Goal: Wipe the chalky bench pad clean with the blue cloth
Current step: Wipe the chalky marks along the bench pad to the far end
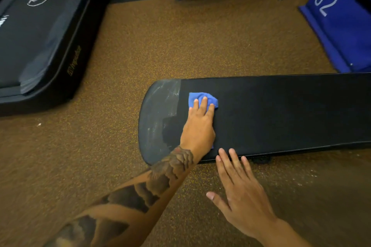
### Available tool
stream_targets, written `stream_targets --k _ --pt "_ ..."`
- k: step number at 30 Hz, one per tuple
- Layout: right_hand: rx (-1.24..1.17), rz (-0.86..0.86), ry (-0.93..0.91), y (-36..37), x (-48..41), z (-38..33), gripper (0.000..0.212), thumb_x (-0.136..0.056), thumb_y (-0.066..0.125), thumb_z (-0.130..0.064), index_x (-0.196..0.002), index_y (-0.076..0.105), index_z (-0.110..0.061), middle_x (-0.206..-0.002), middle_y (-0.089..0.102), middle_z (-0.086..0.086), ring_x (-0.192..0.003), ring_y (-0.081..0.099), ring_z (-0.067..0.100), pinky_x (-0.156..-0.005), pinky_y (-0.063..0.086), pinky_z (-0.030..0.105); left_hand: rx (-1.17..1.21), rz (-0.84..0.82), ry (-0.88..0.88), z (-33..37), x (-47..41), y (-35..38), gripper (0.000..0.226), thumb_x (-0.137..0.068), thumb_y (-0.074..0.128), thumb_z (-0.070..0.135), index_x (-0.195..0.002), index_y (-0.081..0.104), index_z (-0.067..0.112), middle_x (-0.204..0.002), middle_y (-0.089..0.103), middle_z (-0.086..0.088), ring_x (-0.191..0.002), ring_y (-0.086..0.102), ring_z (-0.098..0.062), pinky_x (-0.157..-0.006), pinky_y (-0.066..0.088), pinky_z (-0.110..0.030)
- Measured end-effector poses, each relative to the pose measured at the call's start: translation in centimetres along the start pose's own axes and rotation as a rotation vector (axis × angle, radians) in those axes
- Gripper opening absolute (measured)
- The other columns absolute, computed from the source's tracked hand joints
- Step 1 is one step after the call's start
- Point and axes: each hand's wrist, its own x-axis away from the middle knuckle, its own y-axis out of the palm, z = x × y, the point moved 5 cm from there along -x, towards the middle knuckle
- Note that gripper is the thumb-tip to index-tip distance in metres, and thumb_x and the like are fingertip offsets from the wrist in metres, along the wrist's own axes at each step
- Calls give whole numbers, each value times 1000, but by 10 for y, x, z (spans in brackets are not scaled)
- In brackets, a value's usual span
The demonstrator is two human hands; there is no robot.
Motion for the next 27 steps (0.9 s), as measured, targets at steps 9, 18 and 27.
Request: stream_targets --k 9,18,27 --pt "23 -10 -49 3 1 7 79 -93 29 -64 -148 15 -10 -158 7 6 -145 4 23 -111 13 44 -167 -47 -103 -52 -101 -20 54 -83 47 -1 -136 40 3 -148 33 -17 -139 24 -37 -109 28 -42" --pt "-2 -10 -54 1 1 7 79 -92 31 -64 -148 18 -9 -157 11 6 -145 7 24 -111 15 44 -48 15 -86 -16 -38 -9 61 -88 39 -4 -148 27 4 -158 18 -14 -146 10 -35 -116 23 -44" --pt "28 12 -65 5 0 9 78 -92 32 -62 -148 18 -9 -157 10 6 -145 8 24 -111 15 44 -100 -87 -107 -51 -114 -21 41 -81 49 0 -122 53 0 -125 54 -20 -121 48 -36 -101 36 -40"
